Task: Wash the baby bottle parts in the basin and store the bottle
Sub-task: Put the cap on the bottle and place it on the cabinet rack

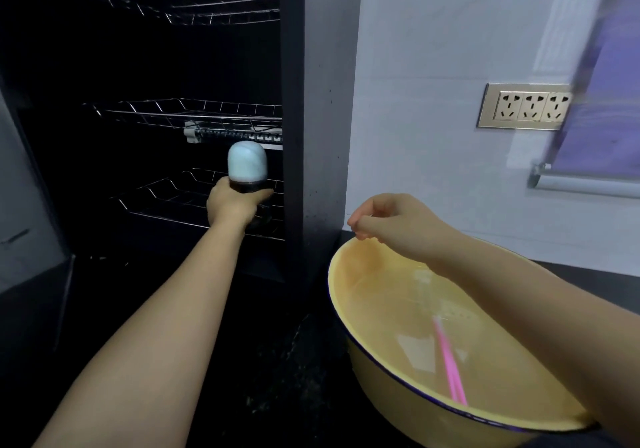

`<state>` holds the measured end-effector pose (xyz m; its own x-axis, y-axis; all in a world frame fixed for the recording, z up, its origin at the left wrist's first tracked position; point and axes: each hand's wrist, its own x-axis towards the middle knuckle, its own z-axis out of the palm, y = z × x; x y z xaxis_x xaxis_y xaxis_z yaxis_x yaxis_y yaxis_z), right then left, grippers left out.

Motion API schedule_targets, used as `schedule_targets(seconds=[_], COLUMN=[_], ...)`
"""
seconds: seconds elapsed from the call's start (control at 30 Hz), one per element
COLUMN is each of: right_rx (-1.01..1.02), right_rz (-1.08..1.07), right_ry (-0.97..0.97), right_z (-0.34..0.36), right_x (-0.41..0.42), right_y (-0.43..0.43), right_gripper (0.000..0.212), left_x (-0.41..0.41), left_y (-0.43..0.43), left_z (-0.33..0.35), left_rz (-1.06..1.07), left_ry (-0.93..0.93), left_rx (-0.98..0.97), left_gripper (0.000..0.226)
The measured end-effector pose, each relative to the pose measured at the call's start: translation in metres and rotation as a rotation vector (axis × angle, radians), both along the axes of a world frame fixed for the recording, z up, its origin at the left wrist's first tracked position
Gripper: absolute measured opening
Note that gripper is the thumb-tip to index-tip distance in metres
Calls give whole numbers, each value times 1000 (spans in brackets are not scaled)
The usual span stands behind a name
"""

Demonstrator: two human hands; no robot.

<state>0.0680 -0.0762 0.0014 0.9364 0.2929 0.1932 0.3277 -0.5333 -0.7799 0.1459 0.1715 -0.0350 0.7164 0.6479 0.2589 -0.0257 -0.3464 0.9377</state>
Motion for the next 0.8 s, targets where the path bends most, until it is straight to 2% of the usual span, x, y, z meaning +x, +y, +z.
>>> schedule_targets(seconds=[0.13,0.4,0.57,0.8], right_rx=[-25,-62,-99,-106], right_rz=[26,36,43,43], right_ry=[1,-19,-44,-56], right_z=[-3,-11,-14,-17], right_x=[4,5,5,5], right_y=[5,11,13,13], right_gripper=[14,12,12,13], left_x=[7,16,19,21], left_y=[4,7,5,8], left_z=[2,2,4,0], left_rz=[-13,-92,-196,-258], left_ry=[28,20,54,89], left_rx=[38,-6,73,9], left_gripper=[54,55,57,64])
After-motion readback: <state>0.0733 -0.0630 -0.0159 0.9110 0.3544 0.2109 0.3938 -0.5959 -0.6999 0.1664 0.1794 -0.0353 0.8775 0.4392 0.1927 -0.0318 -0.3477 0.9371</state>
